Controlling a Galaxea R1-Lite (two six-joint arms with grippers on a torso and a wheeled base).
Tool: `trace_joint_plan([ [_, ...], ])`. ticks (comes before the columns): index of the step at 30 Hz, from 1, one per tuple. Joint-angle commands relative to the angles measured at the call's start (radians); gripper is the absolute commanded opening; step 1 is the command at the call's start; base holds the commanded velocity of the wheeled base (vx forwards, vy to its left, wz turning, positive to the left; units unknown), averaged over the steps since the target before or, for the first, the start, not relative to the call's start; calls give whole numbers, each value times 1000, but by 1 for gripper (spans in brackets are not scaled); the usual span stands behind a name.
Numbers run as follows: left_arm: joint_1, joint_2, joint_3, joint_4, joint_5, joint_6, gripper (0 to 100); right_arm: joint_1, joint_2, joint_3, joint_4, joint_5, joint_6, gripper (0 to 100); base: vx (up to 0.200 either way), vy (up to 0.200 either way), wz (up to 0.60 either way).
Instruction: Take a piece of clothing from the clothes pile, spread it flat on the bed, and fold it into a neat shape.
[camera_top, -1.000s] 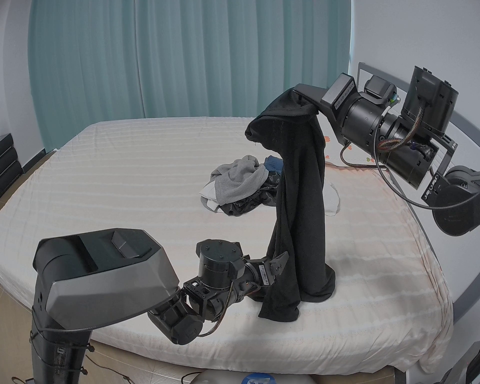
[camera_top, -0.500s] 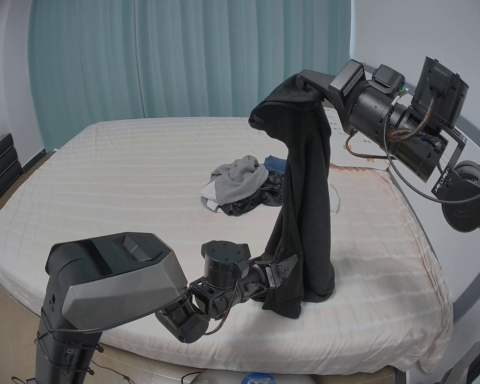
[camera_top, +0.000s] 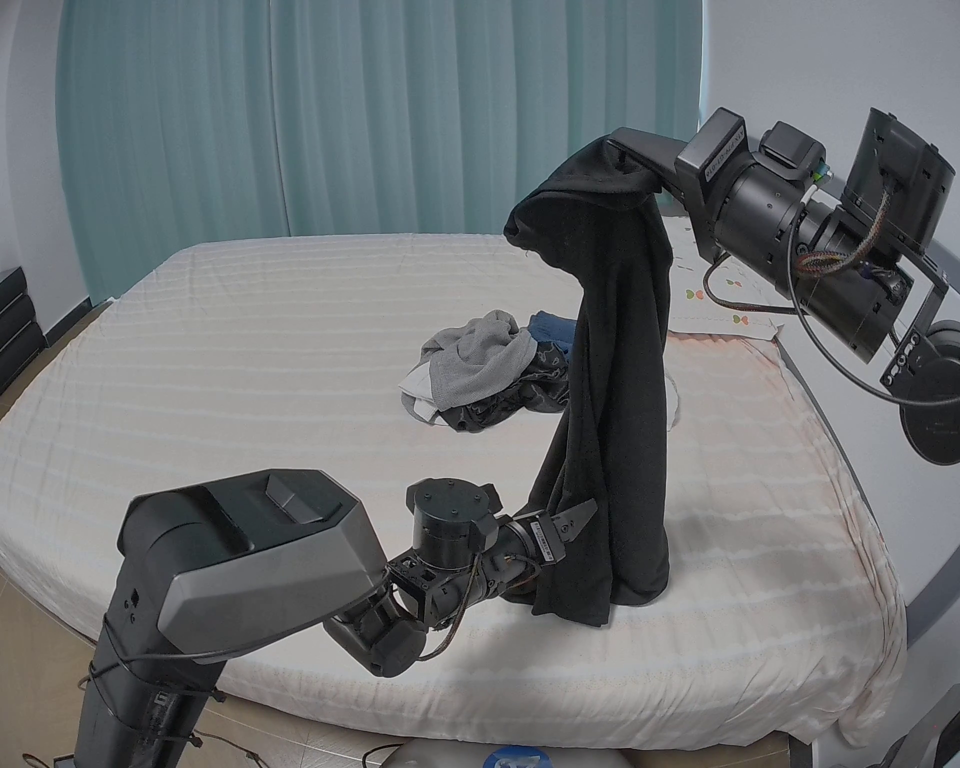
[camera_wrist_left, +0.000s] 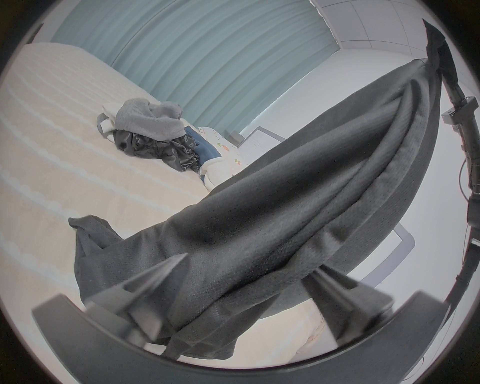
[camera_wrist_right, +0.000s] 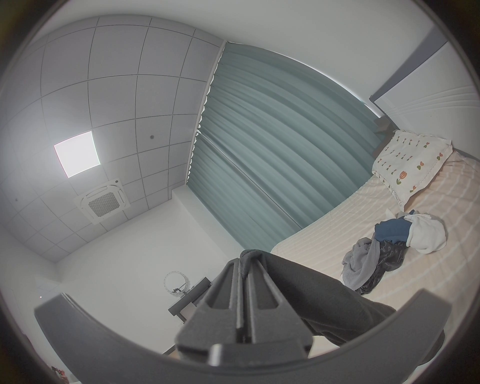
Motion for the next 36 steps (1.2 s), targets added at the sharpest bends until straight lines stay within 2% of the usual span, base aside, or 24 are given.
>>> trace_joint_plan([
  [1, 3, 53, -35, -2, 7, -6, 0, -1, 1, 2, 0, 0, 0, 0, 0, 0, 0],
  [8, 9, -2, 63, -2, 59, -6, 0, -23, 11, 16, 1, 0, -2, 0, 0, 0, 0],
  [14, 78, -163, 152, 20, 90, 13, 0, -67, 35, 39, 1, 16, -2, 0, 0, 0, 0],
  [15, 115, -220, 139, 70, 131, 37, 0, -82, 54, 39, 1, 17, -2, 0, 0, 0, 0],
  [17, 148, -274, 111, 119, 153, 56, 0, -95, 72, 37, 0, 17, -2, 0, 0, 0, 0],
  [21, 210, -390, 39, 230, 171, 62, 0, -118, 89, 25, 0, 10, -5, 0, 0, 0, 0],
  [25, 234, -475, -3, 311, 193, 82, 0, -136, 77, 3, -4, 8, -13, 0, 0, 0, 0],
  [26, 262, -525, -38, 359, 209, 126, 0, -147, 66, -32, -34, 5, -13, 0, 0, 0, 0],
  [29, 279, -561, -45, 362, 256, 189, 0, -161, 54, -41, -76, 2, -17, 0, 0, 0, 0],
  [32, 279, -553, -10, 368, 289, 223, 0, -165, 60, -10, -76, 0, -20, 0, 0, 0, 0],
  [35, 271, -551, 54, 356, 291, 221, 0, -174, 67, 34, -83, 2, -22, 0, 0, 0, 0],
  [36, 265, -556, 122, 351, 283, 211, 0, -179, 70, 69, -74, 3, -22, 0, 0, 0, 0],
])
